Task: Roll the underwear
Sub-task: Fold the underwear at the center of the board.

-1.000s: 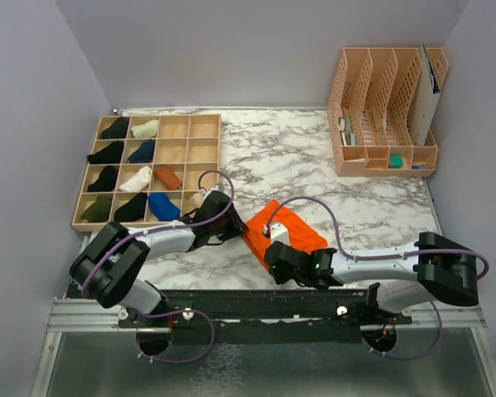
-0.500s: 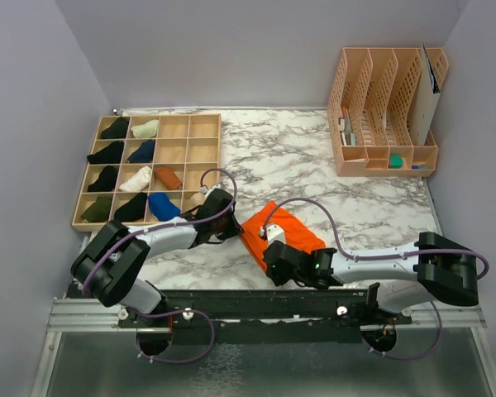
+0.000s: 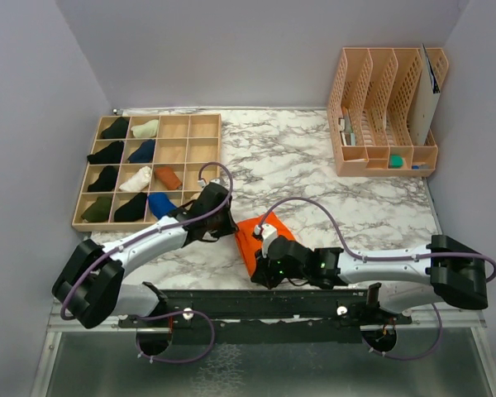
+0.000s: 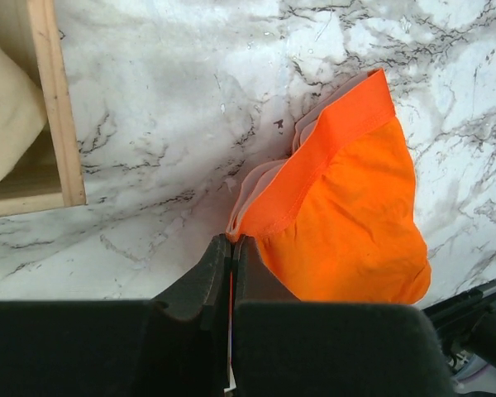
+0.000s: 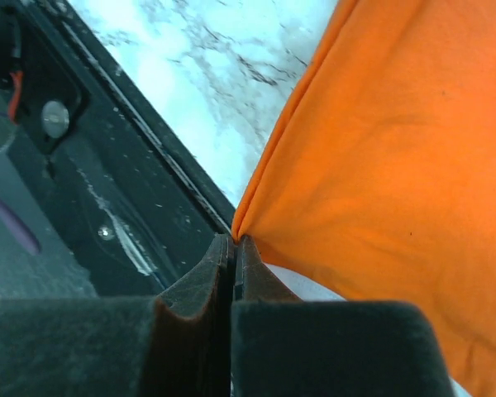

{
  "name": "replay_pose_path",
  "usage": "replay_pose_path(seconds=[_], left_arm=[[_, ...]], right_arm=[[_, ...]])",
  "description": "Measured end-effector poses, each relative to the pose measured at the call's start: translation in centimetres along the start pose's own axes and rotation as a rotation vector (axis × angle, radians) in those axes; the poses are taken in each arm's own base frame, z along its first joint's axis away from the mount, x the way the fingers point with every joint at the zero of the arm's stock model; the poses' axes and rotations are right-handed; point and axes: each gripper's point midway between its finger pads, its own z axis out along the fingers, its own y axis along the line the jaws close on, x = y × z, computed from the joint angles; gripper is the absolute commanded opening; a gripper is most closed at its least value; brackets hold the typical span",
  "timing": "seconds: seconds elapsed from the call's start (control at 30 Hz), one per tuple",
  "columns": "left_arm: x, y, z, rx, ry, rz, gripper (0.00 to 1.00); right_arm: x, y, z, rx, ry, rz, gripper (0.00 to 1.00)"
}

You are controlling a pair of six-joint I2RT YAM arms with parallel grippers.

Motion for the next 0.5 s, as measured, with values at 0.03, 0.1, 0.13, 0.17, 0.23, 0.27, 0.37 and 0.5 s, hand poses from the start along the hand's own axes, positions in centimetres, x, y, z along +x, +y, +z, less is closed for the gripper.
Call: replay_pose_path(seconds=[0.03, 0.1, 0.13, 0.17, 0.23, 0.27, 0.37, 0.5], left_arm=[[-0.1, -0.1, -0.1, -0.005, 0.005, 0.005, 0.0], [-0.3, -0.3, -0.3, -0.015, 0.013, 0.014, 0.0], [-0.5, -0.5, -0.3, -0.019, 0.017, 0.019, 0.0], [-0.8, -0.7, -0.1, -0.025, 0.023, 0.025, 0.0], [-1.2, -1.2, 0.1, -0.034, 0.031, 0.034, 0.0], [-1.4, -1.4, 0.2, -0.04, 0.034, 0.041, 0.0], [-2.2, -1.8, 0.5, -0.056, 0.037, 0.058, 0.0], [-3.2, -2.5, 1.0, -0.072, 0.039, 0.087, 0.0]], right_arm=[[-0.2, 0.3, 0.0, -0.013, -0.007, 0.007, 0.0], [-0.7, 0.8, 0.0, -0.037, -0.024, 0.023, 0.0], [-1.0, 0.9, 0.0, -0.044, -0.032, 0.036, 0.0], [-1.4, 0.9, 0.0, -0.055, -0.042, 0.053, 0.0], [-1.9, 0.6, -0.1, -0.066, -0.059, 0.085, 0.0], [-2.1, 0.3, -0.2, -0.071, -0.069, 0.107, 0.0], [-2.6, -1.2, -0.4, -0.08, -0.093, 0.185, 0.0], [-2.6, -3.3, -0.4, -0.065, -0.103, 0.278, 0.0]])
